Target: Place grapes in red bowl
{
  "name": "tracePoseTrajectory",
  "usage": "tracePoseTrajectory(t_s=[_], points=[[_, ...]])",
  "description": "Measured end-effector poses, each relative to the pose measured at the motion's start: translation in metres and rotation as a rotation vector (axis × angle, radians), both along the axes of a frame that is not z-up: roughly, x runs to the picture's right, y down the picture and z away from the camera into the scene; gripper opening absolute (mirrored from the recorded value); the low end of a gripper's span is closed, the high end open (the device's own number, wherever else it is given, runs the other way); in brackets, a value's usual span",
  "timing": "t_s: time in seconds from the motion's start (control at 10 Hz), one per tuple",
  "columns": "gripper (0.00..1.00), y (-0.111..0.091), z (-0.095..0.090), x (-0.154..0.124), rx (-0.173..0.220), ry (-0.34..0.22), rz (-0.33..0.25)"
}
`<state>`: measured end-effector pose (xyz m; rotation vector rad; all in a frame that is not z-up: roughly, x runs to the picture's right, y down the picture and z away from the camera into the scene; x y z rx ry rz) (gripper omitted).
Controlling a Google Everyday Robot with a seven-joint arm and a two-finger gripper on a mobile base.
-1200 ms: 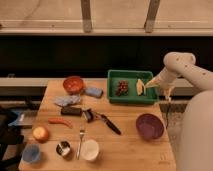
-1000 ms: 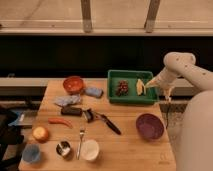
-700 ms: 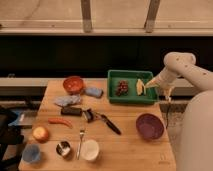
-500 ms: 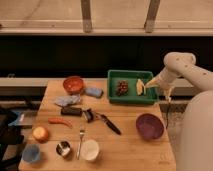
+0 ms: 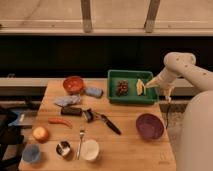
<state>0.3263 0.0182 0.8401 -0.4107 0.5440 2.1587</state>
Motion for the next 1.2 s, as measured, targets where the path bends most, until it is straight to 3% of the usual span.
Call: tracePoseTrajectory(t_s=[0.5, 0.6, 0.8, 1.2], points=[[0.8, 0.0, 0.0, 0.0, -0.002, 0.0, 0.004], [0.8, 0.002, 0.002, 0.007, -0.034, 0.019, 0.015], [0.8, 0.007, 0.009, 0.003, -0.068, 0.038, -0.019], [0.8, -0.007, 0.016, -0.04, -0.036, -0.032, -0.127]])
